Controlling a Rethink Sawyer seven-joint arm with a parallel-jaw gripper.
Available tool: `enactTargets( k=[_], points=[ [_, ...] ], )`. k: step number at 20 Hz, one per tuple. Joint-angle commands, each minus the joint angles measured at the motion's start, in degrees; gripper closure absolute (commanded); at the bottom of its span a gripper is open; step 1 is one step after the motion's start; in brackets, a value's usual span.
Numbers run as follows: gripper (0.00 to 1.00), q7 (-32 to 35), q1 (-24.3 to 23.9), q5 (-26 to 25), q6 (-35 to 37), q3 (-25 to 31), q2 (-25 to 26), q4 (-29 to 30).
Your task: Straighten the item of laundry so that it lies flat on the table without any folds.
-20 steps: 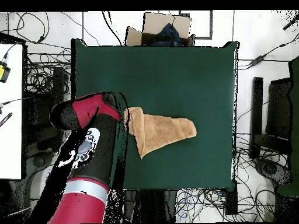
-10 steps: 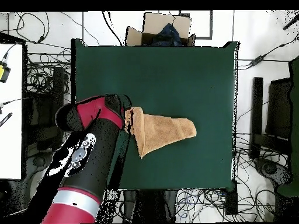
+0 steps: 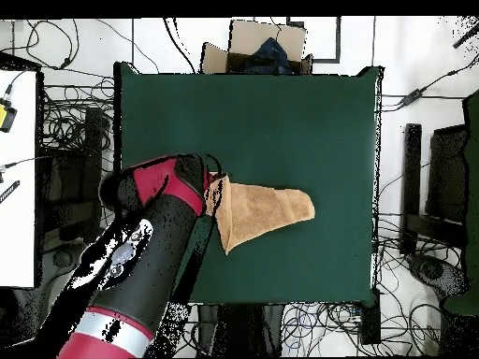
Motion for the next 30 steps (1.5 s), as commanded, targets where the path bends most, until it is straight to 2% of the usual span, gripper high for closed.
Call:
enactTargets(
  k=[1, 7, 16, 25, 30],
  points=[
    [0.00, 19.5, 0.4, 3.7, -6.5, -1.3, 6.5, 3.9],
    [0.00, 19.2, -1.0, 6.6, -13.8, -0.5, 10.1, 5.5],
    [0.00, 16.8, -1.3, 12.1, -22.5, -0.5, 16.5, 4.8],
    [0.00, 12.4, -3.0, 15.0, -25.9, 2.5, 18.1, 6.0],
    [0.00, 9.4, -4.8, 14.2, -26.3, 5.1, 17.7, 6.6]
  ],
)
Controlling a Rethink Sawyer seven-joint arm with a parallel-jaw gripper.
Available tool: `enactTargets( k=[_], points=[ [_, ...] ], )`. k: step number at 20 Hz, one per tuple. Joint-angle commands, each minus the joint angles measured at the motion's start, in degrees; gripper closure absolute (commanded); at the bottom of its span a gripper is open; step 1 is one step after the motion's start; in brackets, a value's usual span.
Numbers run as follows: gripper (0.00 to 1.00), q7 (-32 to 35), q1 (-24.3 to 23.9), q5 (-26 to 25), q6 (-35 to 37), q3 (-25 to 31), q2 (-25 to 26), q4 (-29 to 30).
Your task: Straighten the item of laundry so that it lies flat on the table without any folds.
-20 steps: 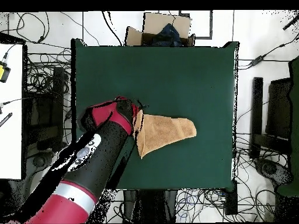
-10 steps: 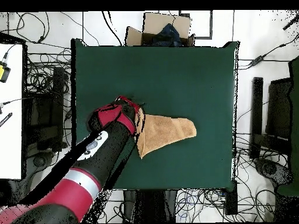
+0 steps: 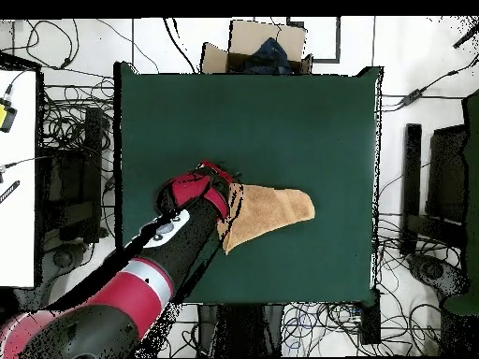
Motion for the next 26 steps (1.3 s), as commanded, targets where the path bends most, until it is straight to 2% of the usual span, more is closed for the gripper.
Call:
enactTargets(
  k=[1, 8, 18, 26],
  points=[
    [0.00, 8.5, -3.6, 1.7, -2.6, 8.7, 1.0, 5.0],
    [0.00, 4.4, -7.6, -0.5, -0.9, 16.1, -3.5, 7.9],
    [0.00, 5.7, -8.4, 0.6, -0.6, 21.1, -5.5, 9.4],
    [0.00, 7.3, -8.0, 1.7, -0.9, 22.8, -6.7, 10.8]
  ],
)
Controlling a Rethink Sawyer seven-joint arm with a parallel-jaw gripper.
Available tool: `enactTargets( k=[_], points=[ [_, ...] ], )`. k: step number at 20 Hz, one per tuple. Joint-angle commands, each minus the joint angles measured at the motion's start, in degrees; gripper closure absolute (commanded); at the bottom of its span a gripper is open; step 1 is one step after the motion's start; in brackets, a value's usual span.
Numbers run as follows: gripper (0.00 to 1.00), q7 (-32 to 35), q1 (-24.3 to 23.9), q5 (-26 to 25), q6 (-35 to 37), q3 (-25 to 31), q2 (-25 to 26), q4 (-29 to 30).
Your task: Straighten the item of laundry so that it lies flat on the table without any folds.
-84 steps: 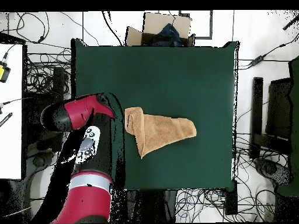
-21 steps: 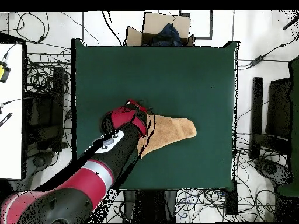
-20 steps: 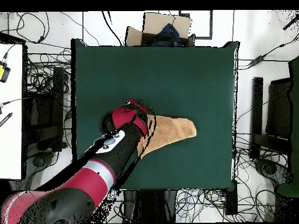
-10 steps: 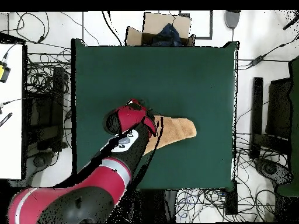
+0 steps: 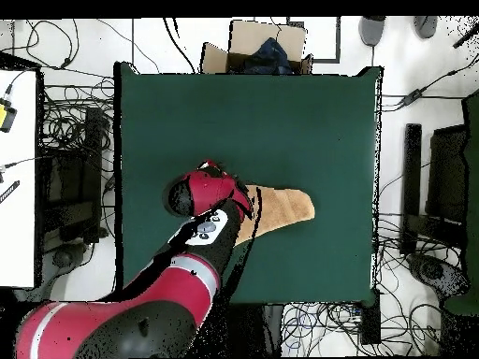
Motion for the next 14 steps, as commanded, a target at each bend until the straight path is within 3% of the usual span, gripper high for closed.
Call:
enactTargets(
  k=[1, 14],
  points=[
    [0.00, 7.4, -0.2, 1.8, 0.3, 12.0, 0.7, 5.6],
    [0.00, 6.8, -1.8, 1.5, 0.1, 16.4, -1.2, 8.1]
  ],
)
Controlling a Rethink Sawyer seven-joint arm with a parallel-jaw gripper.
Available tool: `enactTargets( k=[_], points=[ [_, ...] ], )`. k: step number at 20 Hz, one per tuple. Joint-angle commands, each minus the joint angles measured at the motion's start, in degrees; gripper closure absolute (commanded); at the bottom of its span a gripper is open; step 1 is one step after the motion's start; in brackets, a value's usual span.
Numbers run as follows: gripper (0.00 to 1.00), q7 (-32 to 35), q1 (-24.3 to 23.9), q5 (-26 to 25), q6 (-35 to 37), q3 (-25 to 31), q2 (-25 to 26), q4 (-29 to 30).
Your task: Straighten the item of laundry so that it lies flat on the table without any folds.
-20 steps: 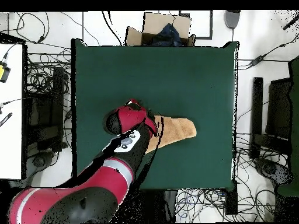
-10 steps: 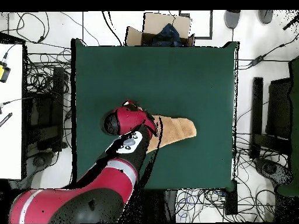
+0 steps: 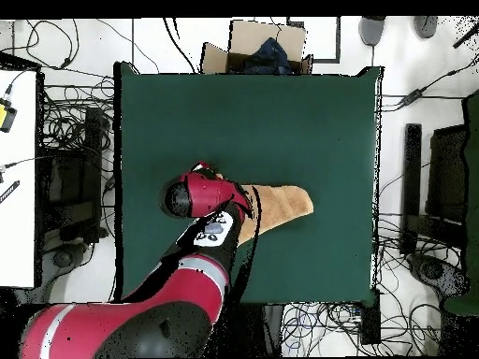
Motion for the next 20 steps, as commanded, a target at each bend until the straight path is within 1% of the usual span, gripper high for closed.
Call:
enactTargets(
  k=[1, 2, 7, 9, 10, 20],
  points=[
    [0.00, 7.0, 0.5, 1.1, -0.4, 11.5, 1.5, 5.5],
    [1.00, 7.4, 0.0, 1.0, -2.0, 12.2, 1.3, 6.2],
    [1.00, 8.1, 0.3, 1.5, -2.1, 11.8, 1.3, 6.3],
    [1.00, 6.4, -0.7, 0.7, -0.9, 12.9, 0.5, 6.4],
    [1.00, 5.3, -2.1, 0.3, -0.1, 14.8, -0.4, 7.0],
    [1.00, 7.0, 1.5, 2.7, 7.4, 12.1, -6.5, 8.2]
  ],
)
